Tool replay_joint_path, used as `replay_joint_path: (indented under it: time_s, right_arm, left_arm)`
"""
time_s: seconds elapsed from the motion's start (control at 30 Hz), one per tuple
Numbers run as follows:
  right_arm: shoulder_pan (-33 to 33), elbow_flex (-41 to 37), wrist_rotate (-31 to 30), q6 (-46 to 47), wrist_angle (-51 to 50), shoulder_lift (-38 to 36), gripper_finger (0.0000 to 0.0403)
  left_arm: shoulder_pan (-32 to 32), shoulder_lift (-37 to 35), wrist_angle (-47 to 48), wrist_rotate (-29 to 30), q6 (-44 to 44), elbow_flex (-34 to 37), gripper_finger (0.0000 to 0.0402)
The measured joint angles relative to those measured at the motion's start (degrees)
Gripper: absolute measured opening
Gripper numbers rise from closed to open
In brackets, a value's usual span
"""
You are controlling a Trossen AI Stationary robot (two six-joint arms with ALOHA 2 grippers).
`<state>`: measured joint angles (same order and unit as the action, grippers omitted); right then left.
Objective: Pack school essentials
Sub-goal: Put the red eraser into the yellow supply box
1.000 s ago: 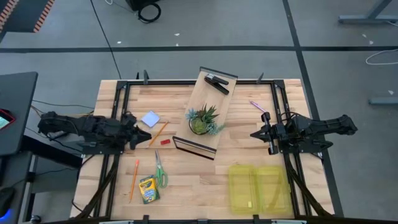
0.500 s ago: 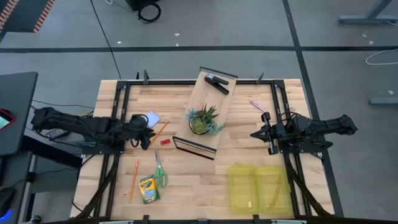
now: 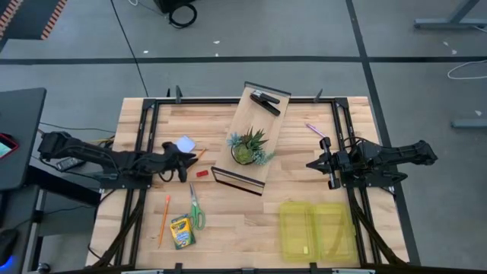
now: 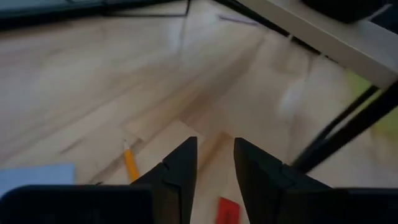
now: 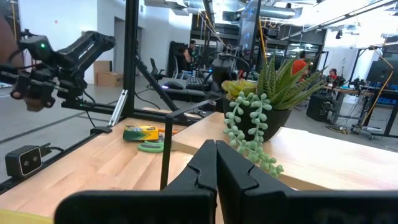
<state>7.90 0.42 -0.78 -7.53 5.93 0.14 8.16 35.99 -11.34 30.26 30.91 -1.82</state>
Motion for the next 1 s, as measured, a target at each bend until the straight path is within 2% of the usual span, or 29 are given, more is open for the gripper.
replay_joint_path:
  time_s: [0.37, 0.5, 0.6, 0.7, 0.9, 1.0]
  right_arm:
    - [0.0, 0.0, 0.0, 0.0, 0.0, 0.0, 0.0007]
    - [0.0, 0.0, 0.0, 0.0, 0.0, 0.0, 0.0007]
    - [0.0, 0.0, 0.0, 0.0, 0.0, 0.0, 0.0007]
    - [0.0, 0.0, 0.0, 0.0, 0.0, 0.0, 0.0007]
    - [0.0, 0.0, 0.0, 0.0, 0.0, 0.0, 0.0007]
    - [0.0, 0.0, 0.0, 0.0, 0.0, 0.0, 0.0007]
  left_arm:
    - [0.0, 0.0, -0.9, 8.5, -1.1, 1.3, 0.0174]
    - [-0.8, 1.3, -0.9, 9.0, 1.6, 1.3, 0.0187]
    - [-1.9, 3.8, -2.2, 7.1, 3.2, 1.3, 0.0183]
    - [-2.8, 7.2, -8.5, 4.6, 1.6, 1.3, 0.0173]
    - [-4.5, 14.1, -12.4, 4.9, 3.8, 1.4, 0.0156]
    - [-4.9, 17.8, -16.8, -0.2, 0.6, 1.4, 0.0148]
